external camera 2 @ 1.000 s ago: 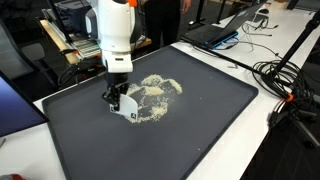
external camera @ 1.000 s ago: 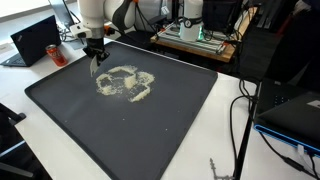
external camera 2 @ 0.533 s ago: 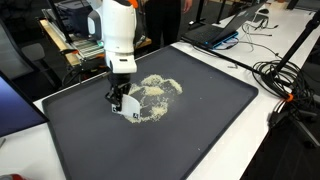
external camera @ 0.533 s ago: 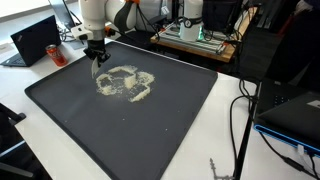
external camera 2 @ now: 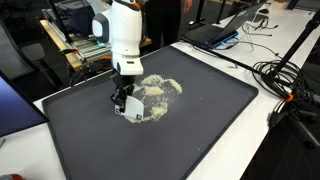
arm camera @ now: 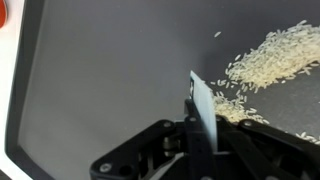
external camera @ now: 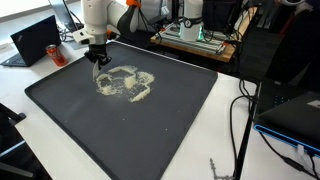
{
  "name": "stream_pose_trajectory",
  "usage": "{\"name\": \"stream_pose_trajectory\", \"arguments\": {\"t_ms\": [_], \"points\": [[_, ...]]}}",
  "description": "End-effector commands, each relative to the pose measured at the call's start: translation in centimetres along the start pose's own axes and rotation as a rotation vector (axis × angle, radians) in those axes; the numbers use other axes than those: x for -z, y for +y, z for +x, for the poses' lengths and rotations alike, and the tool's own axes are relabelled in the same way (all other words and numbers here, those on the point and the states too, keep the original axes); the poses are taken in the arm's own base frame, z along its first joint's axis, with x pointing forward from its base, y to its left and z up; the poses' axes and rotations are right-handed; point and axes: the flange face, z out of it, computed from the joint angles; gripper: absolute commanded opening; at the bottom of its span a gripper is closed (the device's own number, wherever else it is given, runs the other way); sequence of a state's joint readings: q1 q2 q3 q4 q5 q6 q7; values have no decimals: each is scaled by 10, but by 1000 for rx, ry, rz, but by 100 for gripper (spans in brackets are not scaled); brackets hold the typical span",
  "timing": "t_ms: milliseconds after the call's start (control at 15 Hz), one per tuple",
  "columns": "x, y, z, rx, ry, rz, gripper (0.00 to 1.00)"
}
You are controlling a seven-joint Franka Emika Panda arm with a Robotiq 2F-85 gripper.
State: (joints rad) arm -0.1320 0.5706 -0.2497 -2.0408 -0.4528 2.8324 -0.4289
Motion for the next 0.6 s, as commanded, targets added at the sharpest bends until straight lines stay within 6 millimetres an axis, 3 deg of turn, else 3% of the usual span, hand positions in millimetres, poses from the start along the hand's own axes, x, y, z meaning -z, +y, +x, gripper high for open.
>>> {"name": "stream_pose_trajectory", "arguments": {"t_ms": [0,533], "points": [[-12,5,7,-10,-13,-40,1],[-28,3,12,-17,-30,-34,1]]}}
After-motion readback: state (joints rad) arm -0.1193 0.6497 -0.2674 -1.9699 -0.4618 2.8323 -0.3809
